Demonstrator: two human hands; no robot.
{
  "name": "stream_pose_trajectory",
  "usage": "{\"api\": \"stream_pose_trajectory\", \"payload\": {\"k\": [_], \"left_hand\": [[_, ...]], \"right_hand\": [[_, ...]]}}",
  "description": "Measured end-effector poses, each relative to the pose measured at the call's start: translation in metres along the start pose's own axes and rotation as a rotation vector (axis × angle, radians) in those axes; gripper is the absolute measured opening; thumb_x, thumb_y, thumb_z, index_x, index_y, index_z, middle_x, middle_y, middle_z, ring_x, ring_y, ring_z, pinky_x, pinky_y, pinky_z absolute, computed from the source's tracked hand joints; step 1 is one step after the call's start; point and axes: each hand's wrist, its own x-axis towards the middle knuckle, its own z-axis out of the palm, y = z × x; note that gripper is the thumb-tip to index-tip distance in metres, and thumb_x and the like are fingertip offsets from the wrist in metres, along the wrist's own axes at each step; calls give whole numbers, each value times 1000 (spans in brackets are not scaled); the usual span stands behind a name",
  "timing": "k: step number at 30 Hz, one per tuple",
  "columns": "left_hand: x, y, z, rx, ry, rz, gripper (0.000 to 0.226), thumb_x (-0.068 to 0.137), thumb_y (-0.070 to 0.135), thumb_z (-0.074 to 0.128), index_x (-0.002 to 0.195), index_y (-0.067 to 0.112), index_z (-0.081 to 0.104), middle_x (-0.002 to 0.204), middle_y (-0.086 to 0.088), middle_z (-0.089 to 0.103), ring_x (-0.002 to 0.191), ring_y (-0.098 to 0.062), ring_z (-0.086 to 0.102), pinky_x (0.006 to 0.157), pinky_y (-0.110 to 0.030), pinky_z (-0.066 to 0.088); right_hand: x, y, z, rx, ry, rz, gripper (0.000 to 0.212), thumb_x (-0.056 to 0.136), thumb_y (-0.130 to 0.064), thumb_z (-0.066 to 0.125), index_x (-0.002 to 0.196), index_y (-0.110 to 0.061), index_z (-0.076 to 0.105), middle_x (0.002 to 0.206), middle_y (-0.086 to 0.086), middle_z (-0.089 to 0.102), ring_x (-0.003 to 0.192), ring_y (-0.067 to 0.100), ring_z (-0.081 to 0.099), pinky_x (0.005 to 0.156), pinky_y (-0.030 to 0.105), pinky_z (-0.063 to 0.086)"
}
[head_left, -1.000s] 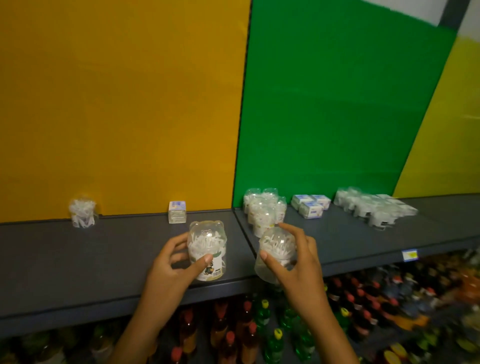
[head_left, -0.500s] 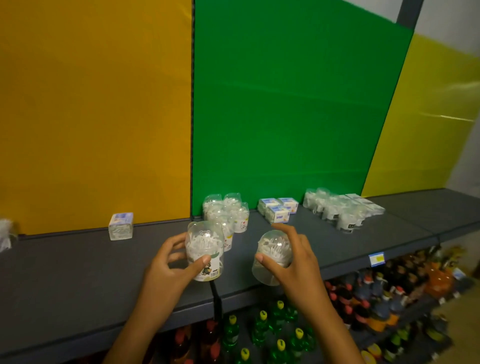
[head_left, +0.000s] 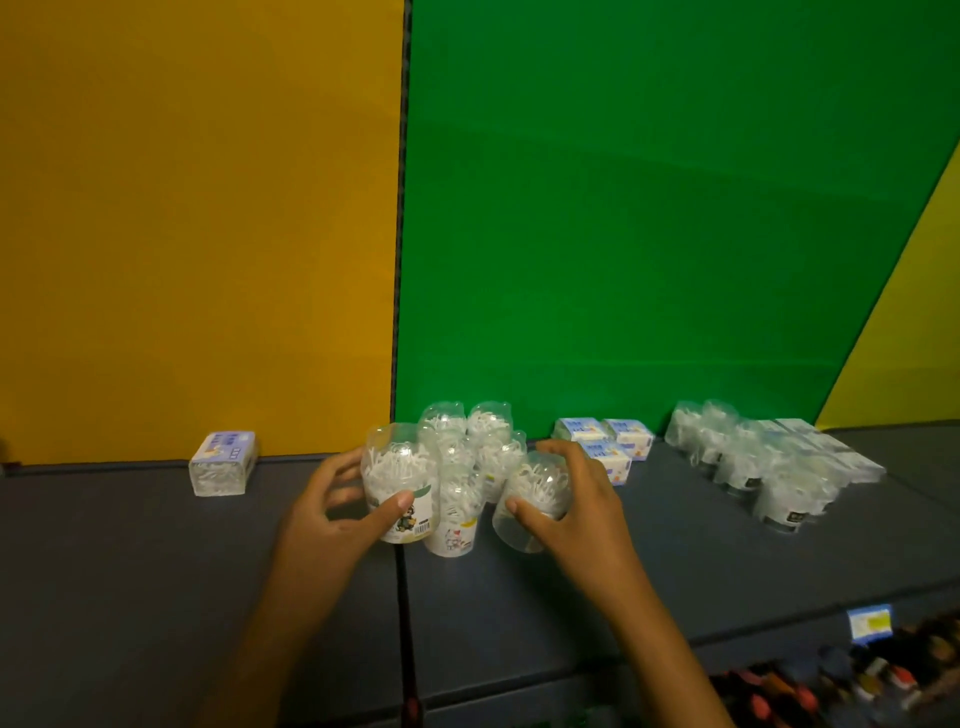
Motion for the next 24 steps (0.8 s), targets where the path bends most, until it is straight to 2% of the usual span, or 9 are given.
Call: {"api": "stream_pose_trajectory", "payload": {"k": [2,5,7,10,15,20,22,24], "left_hand": [[1,-5,2,8,17,-26,51,72,19,78,117,30,57,108,17,64,94,8,62,63,-11,52],[1,-7,2,38,52,-57,49,69,26,79,111,39,57,107,17,65,96,-1,63,64,-18,54],[-2,-7,3,46,87,-62,49,70,21,79,110,39,56,106,15,65,94,-2,64,63,-18,55],[-10,-4,7,61,128,-67,49,72,16,79,112,32,58,105,10,67,90,3,64,62,-14,54],[-31,-4,14,128,177,-86,51,71,18,80,116,26,59,107,8,68,92,-2,65,66,-15,55],[-51,-3,32,172,218,-91,50,71,12,80,116,21,58,105,10,66,87,6,63,64,-10,52],[-59,-5,40,186,233,-82,48,71,9,80,113,21,58,104,9,65,84,7,62,63,-10,51],[-66,-6,45,196,230,-89,48,69,14,81,111,23,59,103,10,65,85,4,63,65,-12,52]], "right_hand": [[6,8,7,-9,-34,-6,60,75,-34,80,125,-40,46,123,-7,47,107,3,44,77,-3,31],[13,18,17,-2,-87,-8,61,77,-30,79,127,-39,45,121,-5,44,104,4,43,77,-4,30],[17,23,22,-8,-122,-14,62,78,-27,78,129,-38,43,119,-6,39,104,4,41,78,1,31],[21,28,27,2,-160,-23,66,79,-24,77,134,-37,42,118,-7,34,107,7,41,88,16,33],[25,39,23,24,-251,-34,75,82,-19,73,144,-37,36,119,-5,31,108,16,49,91,20,35],[27,46,14,-64,-332,-100,80,85,-25,71,148,-42,24,119,-5,30,104,22,55,96,30,44],[27,47,10,-77,-355,-121,82,85,-29,71,149,-42,21,125,-2,33,108,24,55,98,32,44],[26,48,4,-85,-362,-123,83,87,-35,70,152,-38,18,135,2,34,119,25,50,104,36,42]]}}
